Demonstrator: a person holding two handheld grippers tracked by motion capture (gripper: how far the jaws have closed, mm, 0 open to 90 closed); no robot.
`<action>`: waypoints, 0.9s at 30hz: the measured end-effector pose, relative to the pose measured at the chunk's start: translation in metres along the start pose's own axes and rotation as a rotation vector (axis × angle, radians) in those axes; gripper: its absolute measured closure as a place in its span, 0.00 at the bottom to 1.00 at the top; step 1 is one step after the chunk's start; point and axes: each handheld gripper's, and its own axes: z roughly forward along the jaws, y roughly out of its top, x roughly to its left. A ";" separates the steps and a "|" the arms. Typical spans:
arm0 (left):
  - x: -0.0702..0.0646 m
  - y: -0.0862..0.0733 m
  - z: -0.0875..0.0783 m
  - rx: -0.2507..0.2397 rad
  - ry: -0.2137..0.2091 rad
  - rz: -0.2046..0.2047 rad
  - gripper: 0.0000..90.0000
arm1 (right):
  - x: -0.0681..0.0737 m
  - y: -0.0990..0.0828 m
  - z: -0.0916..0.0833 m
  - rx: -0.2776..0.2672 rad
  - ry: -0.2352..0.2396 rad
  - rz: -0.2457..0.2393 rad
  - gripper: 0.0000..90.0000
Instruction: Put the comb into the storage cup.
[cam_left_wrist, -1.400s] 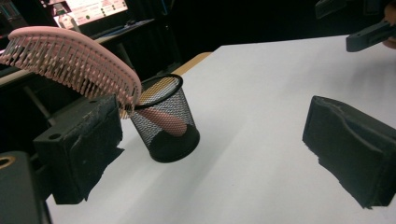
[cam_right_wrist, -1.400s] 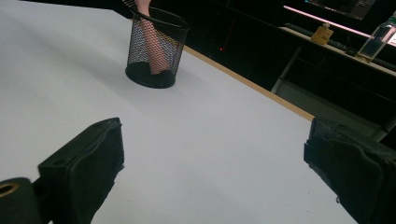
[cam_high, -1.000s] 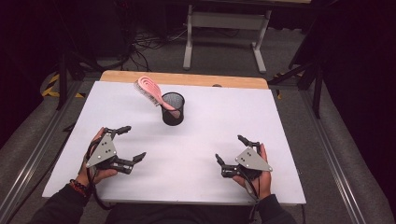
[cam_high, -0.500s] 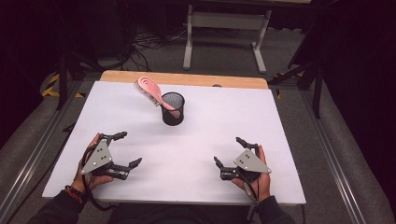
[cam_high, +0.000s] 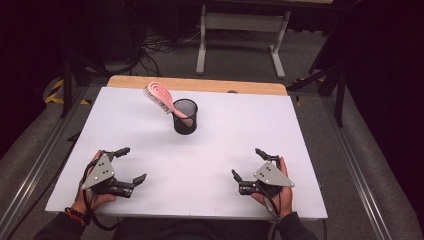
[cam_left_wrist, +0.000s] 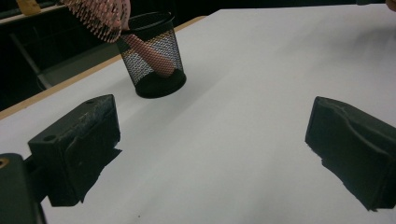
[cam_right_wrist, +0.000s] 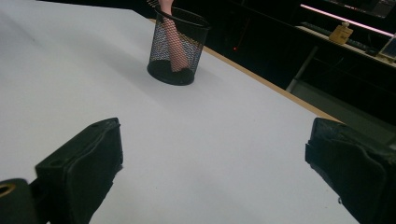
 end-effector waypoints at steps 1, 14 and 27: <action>0.001 0.000 0.000 0.000 -0.001 -0.003 0.04 | 0.000 0.000 -0.001 -0.005 0.004 -0.002 0.05; -0.001 0.001 0.001 -0.001 -0.017 0.003 0.04 | 0.000 0.000 -0.002 -0.013 -0.031 0.010 0.05; -0.001 0.002 0.002 0.001 -0.023 -0.001 0.04 | -0.001 -0.002 0.000 -0.014 -0.030 0.023 0.06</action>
